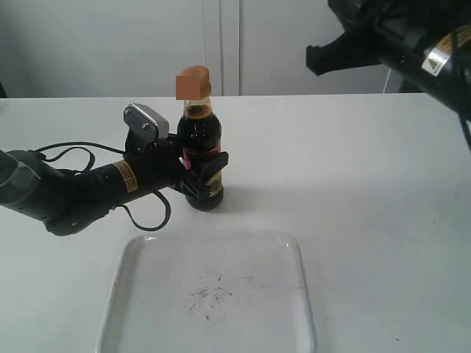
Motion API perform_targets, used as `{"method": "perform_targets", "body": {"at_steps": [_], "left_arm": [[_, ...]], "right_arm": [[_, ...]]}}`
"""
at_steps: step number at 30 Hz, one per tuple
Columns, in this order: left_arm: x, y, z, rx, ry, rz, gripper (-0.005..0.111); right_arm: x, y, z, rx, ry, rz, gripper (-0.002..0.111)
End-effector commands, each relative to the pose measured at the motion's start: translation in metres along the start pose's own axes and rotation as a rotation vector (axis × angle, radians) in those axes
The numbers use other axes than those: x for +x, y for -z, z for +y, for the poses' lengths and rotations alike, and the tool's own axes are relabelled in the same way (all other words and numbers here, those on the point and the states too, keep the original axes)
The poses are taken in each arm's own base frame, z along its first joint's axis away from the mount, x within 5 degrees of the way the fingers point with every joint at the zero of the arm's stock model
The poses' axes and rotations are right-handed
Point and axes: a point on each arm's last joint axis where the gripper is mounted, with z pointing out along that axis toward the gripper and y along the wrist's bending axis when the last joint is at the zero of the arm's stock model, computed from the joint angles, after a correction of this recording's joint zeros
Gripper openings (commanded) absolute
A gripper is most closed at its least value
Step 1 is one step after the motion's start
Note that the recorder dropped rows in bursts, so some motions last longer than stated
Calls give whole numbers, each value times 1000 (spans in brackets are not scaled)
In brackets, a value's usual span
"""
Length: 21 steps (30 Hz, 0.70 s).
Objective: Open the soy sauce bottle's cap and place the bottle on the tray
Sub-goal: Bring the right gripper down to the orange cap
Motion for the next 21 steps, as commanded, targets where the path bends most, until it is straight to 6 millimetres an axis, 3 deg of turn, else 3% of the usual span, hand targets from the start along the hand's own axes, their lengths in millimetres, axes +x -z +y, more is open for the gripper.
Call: {"method": "perform_targets", "body": {"at_steps": [1,6,11,21], "left_arm": [[-1,0,-3,28,-6,3,0],[-1,0,-3,28,-6,3,0],[-1,0,-3,28,-6,3,0],[-1,0,-4,29,-6,3,0]], "right_arm": [[12,-13,12,-34,105,-41,0],[33,-29,20,-68,136,-71,0],[47,-50,34,-223,284,-70,0],[76,-89,41,-308,359,-27,0]]}}
